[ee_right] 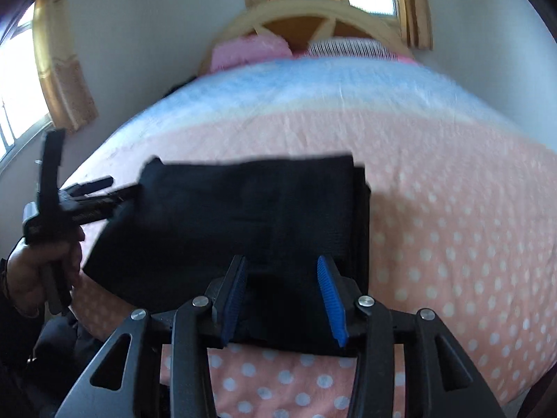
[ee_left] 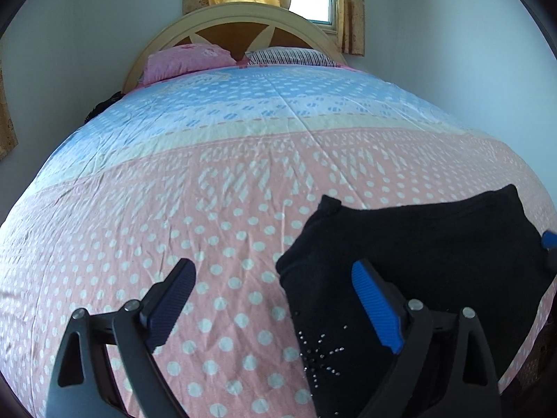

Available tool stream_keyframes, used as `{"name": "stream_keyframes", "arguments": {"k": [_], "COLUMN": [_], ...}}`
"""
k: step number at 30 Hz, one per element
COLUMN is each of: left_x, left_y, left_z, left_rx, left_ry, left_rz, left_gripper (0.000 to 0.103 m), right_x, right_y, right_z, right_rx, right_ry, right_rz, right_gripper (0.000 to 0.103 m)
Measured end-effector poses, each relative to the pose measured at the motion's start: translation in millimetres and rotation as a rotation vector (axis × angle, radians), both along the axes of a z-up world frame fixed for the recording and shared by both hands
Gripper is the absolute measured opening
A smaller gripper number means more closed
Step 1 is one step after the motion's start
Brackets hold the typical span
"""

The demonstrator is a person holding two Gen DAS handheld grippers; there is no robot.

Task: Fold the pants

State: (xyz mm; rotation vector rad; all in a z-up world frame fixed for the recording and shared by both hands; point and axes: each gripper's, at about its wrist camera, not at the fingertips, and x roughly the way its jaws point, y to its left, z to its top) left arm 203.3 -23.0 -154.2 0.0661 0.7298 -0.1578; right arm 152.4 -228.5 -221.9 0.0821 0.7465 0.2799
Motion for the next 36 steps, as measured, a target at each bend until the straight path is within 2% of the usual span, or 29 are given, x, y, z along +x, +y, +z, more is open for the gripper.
{"name": "stream_keyframes", "arguments": {"k": [3,7,9,12,17,23,30,33,35,36], "left_x": [2,7,3,-10,-31,-32,-34,-37,-40,-40], "left_y": [2,5,5,4,1,-10,-9,-7,-4,-4], "left_z": [-2,-5,-2,5,12,1,-4,-6,-5,-4], "left_rx": [0.006,-0.018,0.003,0.037,0.005,0.019,-0.002,-0.015,-0.035,-0.042], "left_ry": [-0.003,0.024,0.016,-0.001,-0.021,0.005,0.026,0.035,0.035,0.037], "left_rz": [0.006,0.006,0.010,0.001,-0.030,-0.052,-0.051,-0.049,-0.051,-0.053], "left_gripper": [0.103,0.103,0.103,0.103,0.103,0.103,0.103,0.103,0.103,0.103], "right_x": [3,0,-8,-15,-17,-20,-23,-25,-28,-28], "right_y": [-9,-14,-11,-11,-9,-8,-6,-13,-22,-25], "right_z": [0,4,11,9,0,-4,-6,2,13,18], "right_rx": [0.055,0.110,0.121,0.091,0.046,0.004,-0.025,0.032,0.096,0.097], "right_ry": [0.012,-0.002,-0.037,-0.029,-0.022,-0.021,-0.021,-0.038,-0.087,-0.110], "right_rz": [0.007,0.005,-0.008,-0.003,-0.005,0.008,0.022,0.009,-0.029,-0.058], "right_gripper": [0.044,0.044,0.044,0.045,0.045,0.045,0.045,0.045,0.045,0.045]}}
